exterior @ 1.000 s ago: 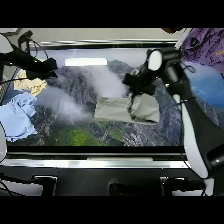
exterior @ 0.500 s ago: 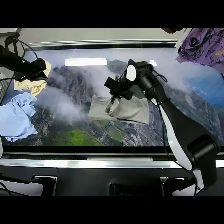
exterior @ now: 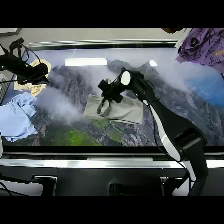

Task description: Fold the clothes and pants, and hang the long-sleeved shirts on hangers.

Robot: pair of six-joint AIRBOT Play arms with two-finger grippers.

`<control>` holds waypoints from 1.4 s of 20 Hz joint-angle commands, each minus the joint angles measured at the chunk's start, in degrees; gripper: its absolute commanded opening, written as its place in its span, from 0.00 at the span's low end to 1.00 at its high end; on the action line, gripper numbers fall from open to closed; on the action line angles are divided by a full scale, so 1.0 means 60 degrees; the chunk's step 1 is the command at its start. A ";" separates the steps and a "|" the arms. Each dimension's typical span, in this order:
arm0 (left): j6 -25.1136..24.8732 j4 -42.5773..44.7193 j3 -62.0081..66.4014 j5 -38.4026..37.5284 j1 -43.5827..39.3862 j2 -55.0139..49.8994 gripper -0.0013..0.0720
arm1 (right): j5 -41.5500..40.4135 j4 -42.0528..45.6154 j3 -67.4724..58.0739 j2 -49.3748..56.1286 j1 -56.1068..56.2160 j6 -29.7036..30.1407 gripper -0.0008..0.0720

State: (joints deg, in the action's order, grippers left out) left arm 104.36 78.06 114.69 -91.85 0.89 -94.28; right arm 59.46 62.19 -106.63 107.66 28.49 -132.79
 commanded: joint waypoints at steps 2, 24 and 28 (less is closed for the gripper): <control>-0.0004 0.0004 -0.0040 0.0055 0.0007 -0.0007 0.04 | -0.0809 -0.1293 0.0000 0.0237 0.0007 0.1137 0.41; -0.0069 0.0284 -0.0036 0.0033 0.0018 0.0007 0.04 | 0.2772 -0.3512 0.5464 -0.1581 -0.7366 1.0196 0.66; -0.0069 0.0284 -0.0036 0.0033 0.0015 0.0004 0.04 | 0.1614 -0.4856 0.7002 -0.1450 -0.7136 1.1224 0.66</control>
State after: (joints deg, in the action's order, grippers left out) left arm 103.96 79.83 114.48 -91.61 0.95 -94.26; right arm 74.06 38.96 -71.48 98.41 -14.44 -71.40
